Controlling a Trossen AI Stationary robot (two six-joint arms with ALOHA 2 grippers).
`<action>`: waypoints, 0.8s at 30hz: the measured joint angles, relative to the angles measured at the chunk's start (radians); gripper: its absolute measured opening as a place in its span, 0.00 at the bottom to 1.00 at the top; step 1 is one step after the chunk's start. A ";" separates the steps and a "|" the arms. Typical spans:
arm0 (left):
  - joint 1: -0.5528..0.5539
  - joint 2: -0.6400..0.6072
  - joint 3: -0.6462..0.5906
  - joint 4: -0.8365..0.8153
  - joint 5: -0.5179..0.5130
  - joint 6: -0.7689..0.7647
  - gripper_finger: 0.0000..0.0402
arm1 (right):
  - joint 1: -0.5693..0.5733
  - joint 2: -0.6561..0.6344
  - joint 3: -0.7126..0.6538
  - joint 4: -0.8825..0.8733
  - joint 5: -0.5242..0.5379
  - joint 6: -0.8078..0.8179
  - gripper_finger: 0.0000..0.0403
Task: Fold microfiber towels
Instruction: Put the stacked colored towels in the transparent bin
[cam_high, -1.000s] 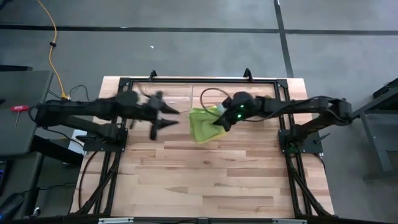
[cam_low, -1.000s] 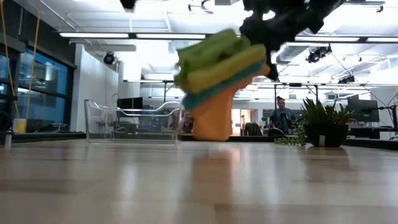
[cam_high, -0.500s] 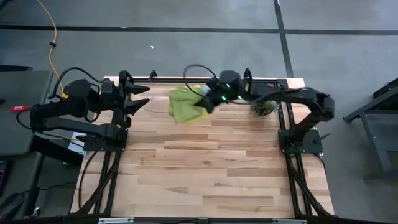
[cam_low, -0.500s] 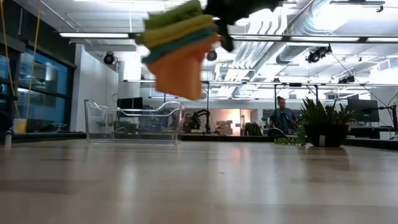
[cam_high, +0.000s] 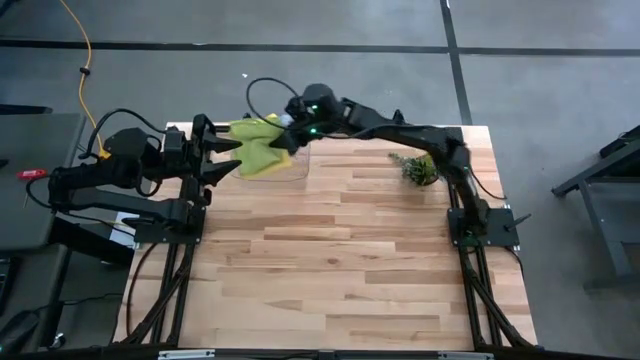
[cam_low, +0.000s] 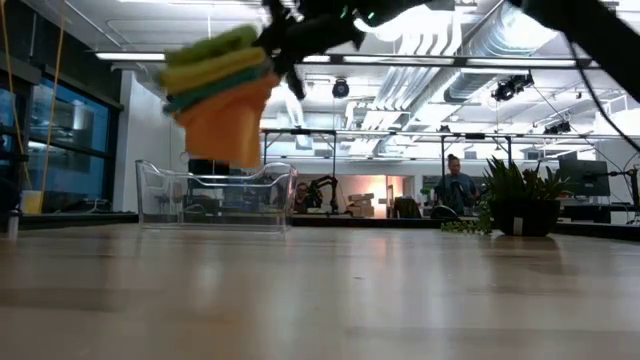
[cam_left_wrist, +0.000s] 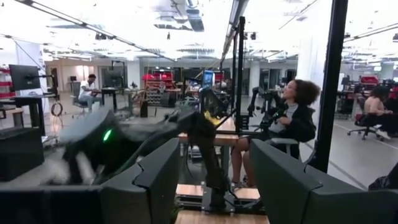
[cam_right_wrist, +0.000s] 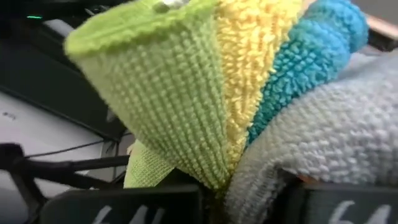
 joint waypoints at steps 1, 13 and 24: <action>0.000 -0.002 0.000 0.000 0.000 0.000 0.45 | -0.004 0.035 0.026 -0.006 0.001 0.013 0.05; 0.000 -0.034 0.000 0.001 0.000 0.000 0.45 | -0.013 0.237 0.075 0.011 0.147 0.236 0.05; 0.000 -0.034 0.000 0.000 -0.006 0.000 0.45 | -0.003 0.250 0.073 -0.201 0.328 0.234 0.05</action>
